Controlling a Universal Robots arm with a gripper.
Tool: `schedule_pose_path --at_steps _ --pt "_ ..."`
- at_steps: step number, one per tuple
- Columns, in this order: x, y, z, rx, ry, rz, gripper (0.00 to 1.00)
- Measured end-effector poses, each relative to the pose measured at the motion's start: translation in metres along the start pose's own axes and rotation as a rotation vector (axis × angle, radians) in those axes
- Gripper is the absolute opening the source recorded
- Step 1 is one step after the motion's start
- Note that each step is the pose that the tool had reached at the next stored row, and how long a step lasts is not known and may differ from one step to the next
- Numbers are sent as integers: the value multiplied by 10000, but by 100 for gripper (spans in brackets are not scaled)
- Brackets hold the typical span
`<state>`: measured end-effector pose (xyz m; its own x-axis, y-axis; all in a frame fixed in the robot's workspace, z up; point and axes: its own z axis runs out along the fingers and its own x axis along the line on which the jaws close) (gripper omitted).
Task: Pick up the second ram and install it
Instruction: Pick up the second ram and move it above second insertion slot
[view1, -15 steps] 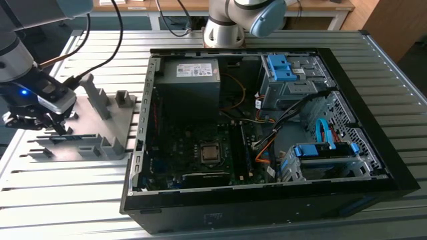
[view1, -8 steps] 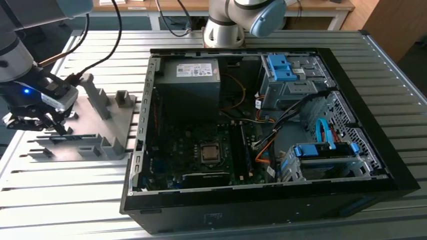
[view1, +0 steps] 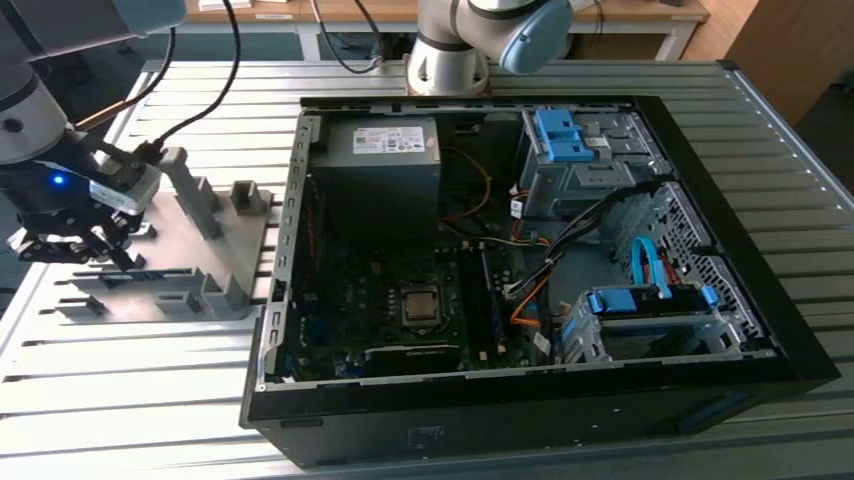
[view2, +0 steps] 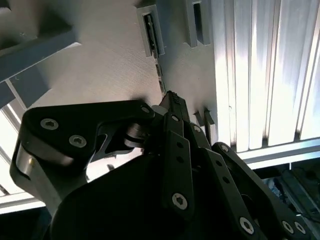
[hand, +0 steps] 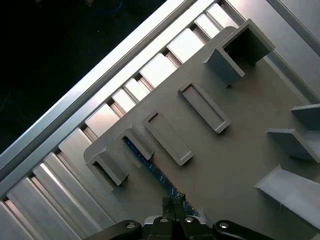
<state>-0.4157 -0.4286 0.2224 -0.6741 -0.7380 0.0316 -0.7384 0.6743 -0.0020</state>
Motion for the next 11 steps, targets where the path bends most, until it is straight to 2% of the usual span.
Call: schedule_pose_path --at_steps 11 --pt "0 0 0 45 -3 -1430 10"
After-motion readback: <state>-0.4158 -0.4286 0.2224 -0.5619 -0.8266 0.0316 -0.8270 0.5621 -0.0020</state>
